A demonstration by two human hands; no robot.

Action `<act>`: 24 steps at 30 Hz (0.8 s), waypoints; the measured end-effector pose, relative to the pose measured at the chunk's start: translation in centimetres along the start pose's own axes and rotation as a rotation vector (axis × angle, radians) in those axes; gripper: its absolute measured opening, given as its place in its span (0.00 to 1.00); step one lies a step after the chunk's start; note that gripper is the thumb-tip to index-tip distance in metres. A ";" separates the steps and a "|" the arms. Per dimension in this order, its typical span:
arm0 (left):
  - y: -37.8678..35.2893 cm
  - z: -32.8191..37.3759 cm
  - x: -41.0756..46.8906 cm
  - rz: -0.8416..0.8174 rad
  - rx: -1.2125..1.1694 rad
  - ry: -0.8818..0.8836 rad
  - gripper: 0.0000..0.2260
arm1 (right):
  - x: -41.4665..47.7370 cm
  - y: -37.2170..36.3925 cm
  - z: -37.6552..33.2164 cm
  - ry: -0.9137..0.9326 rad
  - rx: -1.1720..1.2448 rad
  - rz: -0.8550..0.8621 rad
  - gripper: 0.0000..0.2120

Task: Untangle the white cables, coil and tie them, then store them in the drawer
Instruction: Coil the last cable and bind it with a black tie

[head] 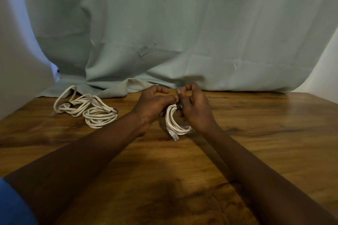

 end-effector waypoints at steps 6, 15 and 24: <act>-0.6 1.0 -0.3 -0.061 0.198 -0.138 0.07 | 0.3 0.8 0.2 -0.016 0.055 0.041 0.05; -1.5 0.9 -0.8 -0.167 0.334 -0.163 0.10 | 0.6 2.3 0.8 0.036 -0.188 0.199 0.10; -1.9 1.4 -1.2 -0.153 0.474 -0.305 0.15 | 0.7 2.0 1.1 -0.023 -0.218 0.160 0.21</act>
Point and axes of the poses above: each hand's wrist, its own x-axis towards the middle knuckle, its own y-axis out of the back of the hand, z = x × y, the point moved 7 cm from there along x, towards the middle knuckle, and after that the axes turned 5 degrees about y, right-handed, at the moved point
